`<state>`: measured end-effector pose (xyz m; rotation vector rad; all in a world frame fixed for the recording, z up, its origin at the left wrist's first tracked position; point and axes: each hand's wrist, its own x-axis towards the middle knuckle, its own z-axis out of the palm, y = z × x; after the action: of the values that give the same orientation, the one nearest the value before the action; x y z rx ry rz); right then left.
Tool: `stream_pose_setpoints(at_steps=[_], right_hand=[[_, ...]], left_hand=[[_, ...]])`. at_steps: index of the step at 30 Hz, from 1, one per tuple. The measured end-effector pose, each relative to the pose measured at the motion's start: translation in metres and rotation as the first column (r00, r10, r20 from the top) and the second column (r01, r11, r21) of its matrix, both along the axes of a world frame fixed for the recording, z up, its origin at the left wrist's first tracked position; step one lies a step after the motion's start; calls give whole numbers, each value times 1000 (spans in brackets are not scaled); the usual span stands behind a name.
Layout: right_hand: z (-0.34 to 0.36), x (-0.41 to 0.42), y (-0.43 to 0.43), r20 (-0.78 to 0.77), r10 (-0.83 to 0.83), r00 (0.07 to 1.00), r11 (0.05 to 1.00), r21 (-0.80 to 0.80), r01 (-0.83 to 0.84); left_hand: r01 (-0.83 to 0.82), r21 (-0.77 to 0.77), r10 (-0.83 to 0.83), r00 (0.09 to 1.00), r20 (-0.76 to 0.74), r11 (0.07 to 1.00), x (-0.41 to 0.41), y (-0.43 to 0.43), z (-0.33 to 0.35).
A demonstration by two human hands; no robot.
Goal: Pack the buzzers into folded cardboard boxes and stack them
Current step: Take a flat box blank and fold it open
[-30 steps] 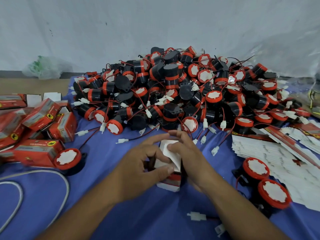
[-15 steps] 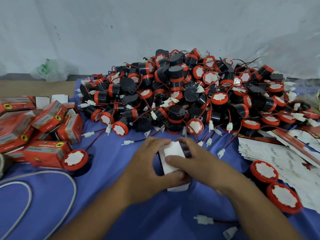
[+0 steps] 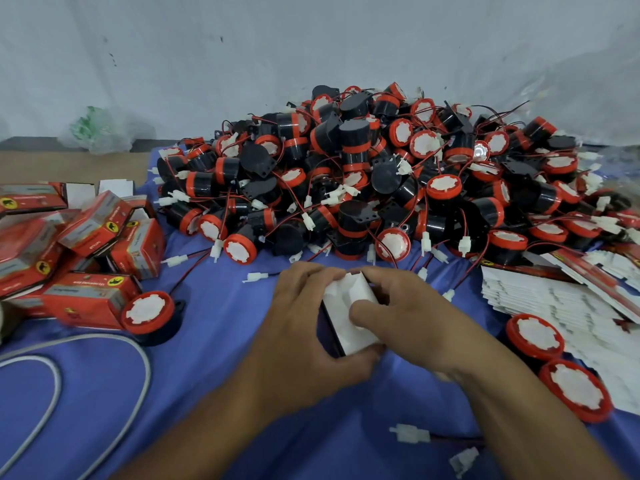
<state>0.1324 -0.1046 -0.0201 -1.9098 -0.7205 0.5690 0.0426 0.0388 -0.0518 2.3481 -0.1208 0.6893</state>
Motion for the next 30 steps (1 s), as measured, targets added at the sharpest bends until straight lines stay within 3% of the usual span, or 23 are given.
stream_pose_setpoints(at_steps=[3,7,16,21,24,26,30], right_hand=[[-2,1,0,-56,12,998,1000,27,-11],[-8,2,3,-283,33,958,992,129,4],[-15,5,8,-452,10,892,939,311,147],[-21,6,8,-362,-8,932,932,335,138],[-20,4,9,-323,-8,946,936,332,121],[-20,1,11,-285,-30,958,937,325,126],[-19,-1,11,-262,-57,963,936,322,143]], left_hand=[[-17,10,17,1000,15,1000,0,2,2],[-33,18,32,998,52,999,1,3,1],[-57,13,56,996,74,998,4,3,-6],[-20,-43,23,999,49,999,2,1,-6],[17,-272,-50,992,-115,962,0,3,-7],[86,-467,-185,968,-169,880,0,4,-7],[178,-405,-227,971,-76,897,-1,8,-6]])
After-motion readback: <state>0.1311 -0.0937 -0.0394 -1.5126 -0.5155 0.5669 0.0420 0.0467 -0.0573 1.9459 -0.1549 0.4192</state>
